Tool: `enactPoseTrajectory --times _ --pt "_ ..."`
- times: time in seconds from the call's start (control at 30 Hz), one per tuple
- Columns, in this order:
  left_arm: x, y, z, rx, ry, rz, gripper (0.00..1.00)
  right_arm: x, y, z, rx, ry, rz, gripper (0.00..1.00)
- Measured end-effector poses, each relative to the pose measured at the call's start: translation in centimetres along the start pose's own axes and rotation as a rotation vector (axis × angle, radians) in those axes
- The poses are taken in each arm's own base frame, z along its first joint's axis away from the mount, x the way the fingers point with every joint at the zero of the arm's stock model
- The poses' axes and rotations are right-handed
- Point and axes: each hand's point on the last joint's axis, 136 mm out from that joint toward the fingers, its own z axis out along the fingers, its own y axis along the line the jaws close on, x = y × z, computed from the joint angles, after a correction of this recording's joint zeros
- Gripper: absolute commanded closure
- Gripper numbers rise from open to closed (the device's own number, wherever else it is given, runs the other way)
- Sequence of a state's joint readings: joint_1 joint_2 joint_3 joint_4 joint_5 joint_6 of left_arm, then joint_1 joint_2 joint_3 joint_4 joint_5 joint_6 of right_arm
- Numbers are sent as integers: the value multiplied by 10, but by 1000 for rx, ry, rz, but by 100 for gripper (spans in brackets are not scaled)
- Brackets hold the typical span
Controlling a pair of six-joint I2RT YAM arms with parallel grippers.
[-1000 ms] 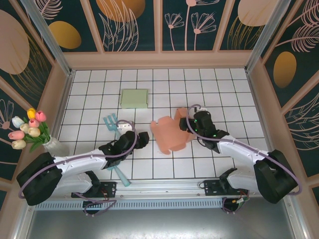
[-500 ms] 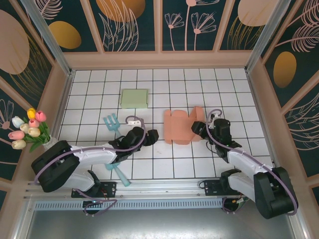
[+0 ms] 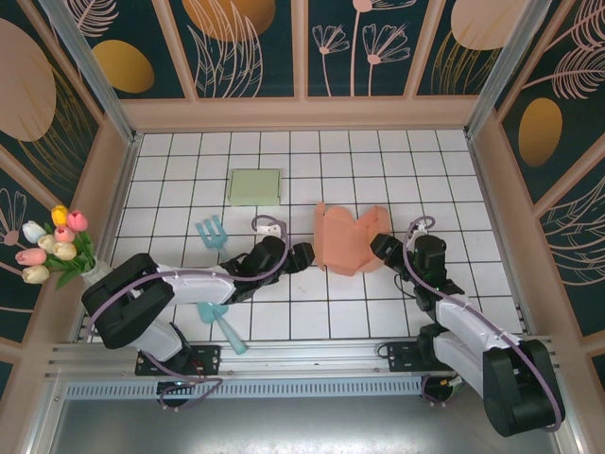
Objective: Fold the paper box
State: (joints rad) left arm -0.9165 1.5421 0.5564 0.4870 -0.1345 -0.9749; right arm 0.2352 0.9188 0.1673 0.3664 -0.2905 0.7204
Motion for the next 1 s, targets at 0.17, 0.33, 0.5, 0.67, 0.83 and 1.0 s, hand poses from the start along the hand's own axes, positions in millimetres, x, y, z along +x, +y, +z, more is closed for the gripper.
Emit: enactPoseTrajectory --times 0.17,0.33,0.5,0.67,0.83,1.0 --pt "1 -5 1 25 9 -13 34 0 -1 0 -2 -3 -1 46" --pt "-16 -14 -17 29 -60 -15 33 2 -1 0 -9 2 -1 46" --pt "-32 -22 -42 80 -150 -36 32 3 1 0 -18 8 -2 46" --pt "-17 -18 -27 61 -103 -20 32 3 1 0 -18 8 -2 45" --pt "0 -16 -1 36 -38 -5 37 3 1 0 -18 8 -3 45" --pt "1 -35 16 66 -12 21 84 3 1 0 -18 8 -7 35"
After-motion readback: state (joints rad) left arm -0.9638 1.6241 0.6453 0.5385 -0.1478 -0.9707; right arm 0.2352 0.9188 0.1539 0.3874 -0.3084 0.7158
